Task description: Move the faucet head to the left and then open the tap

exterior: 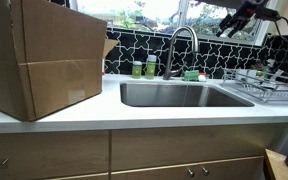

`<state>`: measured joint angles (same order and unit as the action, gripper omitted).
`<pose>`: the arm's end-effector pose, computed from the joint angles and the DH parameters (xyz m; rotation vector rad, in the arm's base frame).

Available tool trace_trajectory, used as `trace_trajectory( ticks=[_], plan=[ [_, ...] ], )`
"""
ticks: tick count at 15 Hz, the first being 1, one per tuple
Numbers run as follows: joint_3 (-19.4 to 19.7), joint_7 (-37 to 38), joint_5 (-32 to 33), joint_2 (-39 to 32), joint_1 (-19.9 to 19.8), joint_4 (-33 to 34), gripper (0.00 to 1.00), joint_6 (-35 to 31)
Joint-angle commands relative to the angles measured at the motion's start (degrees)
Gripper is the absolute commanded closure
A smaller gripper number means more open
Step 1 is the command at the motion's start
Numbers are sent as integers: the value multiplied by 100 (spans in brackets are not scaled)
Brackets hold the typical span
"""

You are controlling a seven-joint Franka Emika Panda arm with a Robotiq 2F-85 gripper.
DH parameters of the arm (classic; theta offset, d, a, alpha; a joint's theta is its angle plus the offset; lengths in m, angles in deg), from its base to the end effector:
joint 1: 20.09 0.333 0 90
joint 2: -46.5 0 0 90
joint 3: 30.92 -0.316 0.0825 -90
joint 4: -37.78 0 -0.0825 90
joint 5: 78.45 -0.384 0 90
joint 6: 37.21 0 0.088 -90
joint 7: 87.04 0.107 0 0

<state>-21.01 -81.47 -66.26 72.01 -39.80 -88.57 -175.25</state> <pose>0.3991 -0.2446 0.6270 2.6781 -0.7003 0.8719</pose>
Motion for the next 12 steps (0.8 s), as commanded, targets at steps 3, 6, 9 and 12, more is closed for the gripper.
trace_trajectory(
  ticks=[3, 6, 9, 12],
  plan=[
    [127, -402, -148, -1093, 360, 991, 0, -97],
    [171, -612, -214, -1515, 469, 1377, 0, -135],
    [223, -924, -420, -1848, 560, 1647, 0, -204],
    [269, -1302, -903, -2090, 633, 1825, 0, -263]
  ],
)
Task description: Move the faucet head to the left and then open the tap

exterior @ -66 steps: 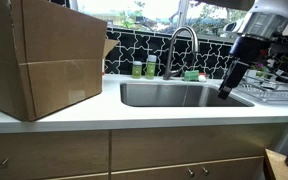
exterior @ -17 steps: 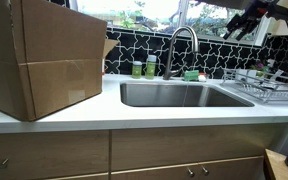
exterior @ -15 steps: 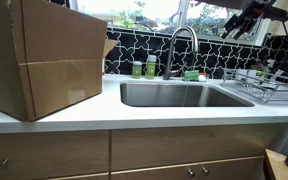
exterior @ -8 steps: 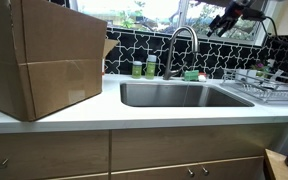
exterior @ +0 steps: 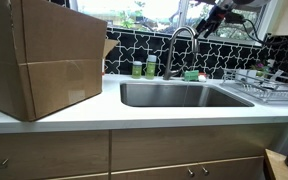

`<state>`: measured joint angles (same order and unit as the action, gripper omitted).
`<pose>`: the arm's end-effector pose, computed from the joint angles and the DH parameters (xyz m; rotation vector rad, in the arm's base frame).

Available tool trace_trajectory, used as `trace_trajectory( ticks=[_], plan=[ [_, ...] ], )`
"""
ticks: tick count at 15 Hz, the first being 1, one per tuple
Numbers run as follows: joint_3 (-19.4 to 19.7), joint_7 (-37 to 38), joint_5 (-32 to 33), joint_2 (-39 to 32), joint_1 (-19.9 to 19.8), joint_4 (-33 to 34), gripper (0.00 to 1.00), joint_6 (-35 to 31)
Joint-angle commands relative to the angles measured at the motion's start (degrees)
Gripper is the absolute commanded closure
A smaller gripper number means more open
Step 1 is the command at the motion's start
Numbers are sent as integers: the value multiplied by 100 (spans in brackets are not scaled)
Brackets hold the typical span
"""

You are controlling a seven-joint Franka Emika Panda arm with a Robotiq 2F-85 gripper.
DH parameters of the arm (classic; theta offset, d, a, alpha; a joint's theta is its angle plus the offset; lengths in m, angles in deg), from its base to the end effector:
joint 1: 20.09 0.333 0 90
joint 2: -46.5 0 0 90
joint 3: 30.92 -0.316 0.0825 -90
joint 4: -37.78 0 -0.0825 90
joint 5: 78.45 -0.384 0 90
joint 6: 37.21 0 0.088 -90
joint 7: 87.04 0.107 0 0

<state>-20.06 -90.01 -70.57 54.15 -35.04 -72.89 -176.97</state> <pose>0.5082 -0.2529 0.6165 2.7290 -0.4539 0.8529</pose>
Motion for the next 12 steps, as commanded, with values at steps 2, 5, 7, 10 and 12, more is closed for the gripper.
trace_trajectory(
  ticks=[2, 5, 7, 10, 12],
  plan=[
    [181, -638, -672, -420, 161, 345, 0, -109],
    [172, -839, -760, -534, 141, 426, 0, -127],
    [161, -932, -876, -573, 145, 448, 0, -119],
    [119, -937, -1047, -573, 177, 433, 0, -87],
    [95, -957, -1173, -556, 213, 419, 0, -108]
  ],
)
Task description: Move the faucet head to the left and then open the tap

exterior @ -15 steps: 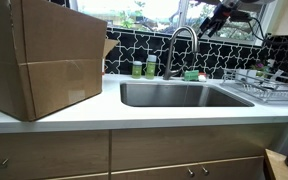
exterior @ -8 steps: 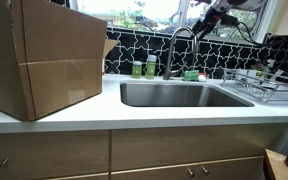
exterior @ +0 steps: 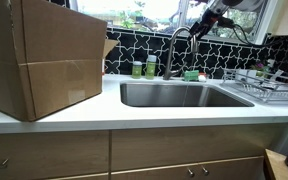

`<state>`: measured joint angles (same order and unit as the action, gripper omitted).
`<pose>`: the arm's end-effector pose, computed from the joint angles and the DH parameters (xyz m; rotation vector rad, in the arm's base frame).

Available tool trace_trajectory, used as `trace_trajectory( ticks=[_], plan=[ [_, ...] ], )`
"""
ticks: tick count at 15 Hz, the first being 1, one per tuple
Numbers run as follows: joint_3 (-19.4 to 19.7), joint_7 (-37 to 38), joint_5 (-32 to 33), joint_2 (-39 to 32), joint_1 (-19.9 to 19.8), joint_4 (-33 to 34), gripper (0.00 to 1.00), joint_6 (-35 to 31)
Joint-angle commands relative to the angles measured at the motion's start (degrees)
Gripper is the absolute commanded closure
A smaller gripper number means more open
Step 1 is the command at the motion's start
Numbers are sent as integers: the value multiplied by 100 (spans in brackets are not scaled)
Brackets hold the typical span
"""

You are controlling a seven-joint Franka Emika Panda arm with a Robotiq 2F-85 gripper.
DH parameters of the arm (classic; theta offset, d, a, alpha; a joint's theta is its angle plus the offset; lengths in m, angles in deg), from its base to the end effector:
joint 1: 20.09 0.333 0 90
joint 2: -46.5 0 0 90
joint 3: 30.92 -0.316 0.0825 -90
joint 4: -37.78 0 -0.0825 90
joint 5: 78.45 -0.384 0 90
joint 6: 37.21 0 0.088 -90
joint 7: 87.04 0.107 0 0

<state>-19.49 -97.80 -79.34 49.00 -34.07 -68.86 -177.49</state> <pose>0.5370 -0.2576 0.6035 2.8085 -0.3772 0.8875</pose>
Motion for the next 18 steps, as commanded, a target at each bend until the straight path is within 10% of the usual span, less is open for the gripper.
trace_trajectory(
  ticks=[1, 18],
  plan=[
    [24, -176, -316, -37, 139, 3, 0, -98],
    [-37, 99, -139, 498, 293, -331, 0, 153]
  ],
)
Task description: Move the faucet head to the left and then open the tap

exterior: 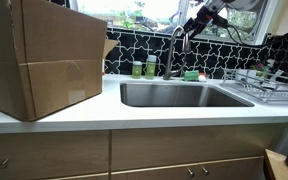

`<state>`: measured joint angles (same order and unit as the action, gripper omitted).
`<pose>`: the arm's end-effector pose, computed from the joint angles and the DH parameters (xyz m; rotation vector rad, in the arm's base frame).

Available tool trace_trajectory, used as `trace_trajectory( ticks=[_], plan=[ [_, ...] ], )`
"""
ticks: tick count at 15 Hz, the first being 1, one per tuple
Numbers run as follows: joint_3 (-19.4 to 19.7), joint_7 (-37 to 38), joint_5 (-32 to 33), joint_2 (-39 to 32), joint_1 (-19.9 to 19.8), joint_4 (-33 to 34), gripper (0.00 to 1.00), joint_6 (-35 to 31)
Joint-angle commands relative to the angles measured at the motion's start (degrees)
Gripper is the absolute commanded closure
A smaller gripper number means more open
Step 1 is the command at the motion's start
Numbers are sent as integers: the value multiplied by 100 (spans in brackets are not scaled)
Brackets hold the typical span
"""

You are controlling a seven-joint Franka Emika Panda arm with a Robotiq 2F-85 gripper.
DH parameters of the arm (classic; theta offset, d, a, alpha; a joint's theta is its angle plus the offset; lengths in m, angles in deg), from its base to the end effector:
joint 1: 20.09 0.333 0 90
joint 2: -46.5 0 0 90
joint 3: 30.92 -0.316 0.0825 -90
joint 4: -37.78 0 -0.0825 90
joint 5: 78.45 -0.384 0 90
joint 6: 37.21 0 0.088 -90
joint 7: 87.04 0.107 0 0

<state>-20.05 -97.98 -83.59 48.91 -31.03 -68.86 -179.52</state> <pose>0.5535 -0.2241 0.6073 2.8516 -0.3502 0.9850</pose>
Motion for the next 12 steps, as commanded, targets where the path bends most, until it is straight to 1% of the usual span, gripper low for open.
trace_trajectory(
  ticks=[1, 3, 6, 7, 8, 10, 11, 12],
  plan=[
    [21, 180, 425, 688, -27, -406, 0, 532],
    [37, 151, 640, 1149, -66, -569, 0, 978],
    [68, 168, 1420, 1788, -280, -747, 0, 1564],
    [181, -72, 1447, 1957, -318, -805, 0, 1644],
    [283, -77, 1434, 2056, -374, -776, 0, 1785],
    [425, 118, 1599, 2264, -563, -862, 0, 1615],
    [369, 43, 1443, 1972, -384, -541, 0, 1714],
    [439, 44, 1475, 2076, -456, -586, 0, 1714]
  ],
)
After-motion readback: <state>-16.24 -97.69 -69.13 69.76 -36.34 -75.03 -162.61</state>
